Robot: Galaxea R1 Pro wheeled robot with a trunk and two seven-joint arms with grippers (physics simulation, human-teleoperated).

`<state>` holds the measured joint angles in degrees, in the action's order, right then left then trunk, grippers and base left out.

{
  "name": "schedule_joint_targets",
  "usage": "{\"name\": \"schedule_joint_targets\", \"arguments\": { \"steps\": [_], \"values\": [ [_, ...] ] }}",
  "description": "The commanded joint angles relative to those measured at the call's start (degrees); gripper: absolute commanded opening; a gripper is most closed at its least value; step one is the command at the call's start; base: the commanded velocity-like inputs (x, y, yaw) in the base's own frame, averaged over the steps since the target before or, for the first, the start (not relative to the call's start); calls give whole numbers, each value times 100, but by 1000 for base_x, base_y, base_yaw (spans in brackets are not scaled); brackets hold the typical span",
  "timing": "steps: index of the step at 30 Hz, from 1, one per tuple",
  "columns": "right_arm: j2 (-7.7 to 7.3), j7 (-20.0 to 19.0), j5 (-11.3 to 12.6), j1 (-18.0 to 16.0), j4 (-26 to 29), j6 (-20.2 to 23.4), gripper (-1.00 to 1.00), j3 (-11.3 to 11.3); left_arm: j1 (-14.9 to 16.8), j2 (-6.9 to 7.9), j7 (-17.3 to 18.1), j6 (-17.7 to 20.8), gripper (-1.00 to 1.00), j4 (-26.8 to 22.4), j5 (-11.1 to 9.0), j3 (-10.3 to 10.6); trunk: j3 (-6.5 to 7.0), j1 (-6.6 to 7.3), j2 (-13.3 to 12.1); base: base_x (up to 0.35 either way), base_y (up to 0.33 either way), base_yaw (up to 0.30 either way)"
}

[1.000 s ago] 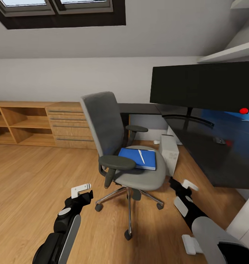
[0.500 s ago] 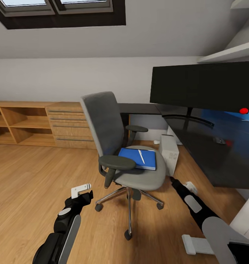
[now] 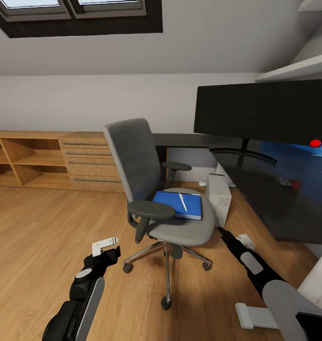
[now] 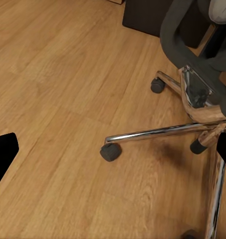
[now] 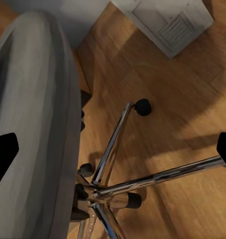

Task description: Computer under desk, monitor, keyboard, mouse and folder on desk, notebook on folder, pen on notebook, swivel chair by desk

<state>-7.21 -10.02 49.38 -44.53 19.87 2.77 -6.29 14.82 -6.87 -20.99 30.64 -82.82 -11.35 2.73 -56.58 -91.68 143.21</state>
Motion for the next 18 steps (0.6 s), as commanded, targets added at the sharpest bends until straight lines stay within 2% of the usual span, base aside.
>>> {"name": "schedule_joint_targets", "arguments": {
  "steps": [1, 5, 11, 13, 18],
  "values": [
    [1, -31, 47, -3, -1, 31, 100, -56, 3, 1, -54, 14, 100, -6, -60, 8, -6, 1, 2, 0, 0, 0],
    [8, -34, 51, -3, -1, 24, 100, -157, 3, 1, -54, 13, 100, -6, -60, 8, -6, 1, 2, 21, 0, 0],
    [19, -31, 53, -3, 4, -8, 100, -309, 3, 1, -54, 12, 100, -6, -58, 8, -6, 1, 2, 224, 0, 0],
    [27, -34, 54, -3, 7, -18, 100, -491, 3, 7, -54, 16, 100, -6, -60, 8, -6, 1, 2, 193, 0, 0],
    [47, -26, 54, -3, 5, -38, 100, -629, 3, 9, -54, 16, 100, -6, -58, 8, -6, 1, 2, 69, 0, 0]
  ]
}}
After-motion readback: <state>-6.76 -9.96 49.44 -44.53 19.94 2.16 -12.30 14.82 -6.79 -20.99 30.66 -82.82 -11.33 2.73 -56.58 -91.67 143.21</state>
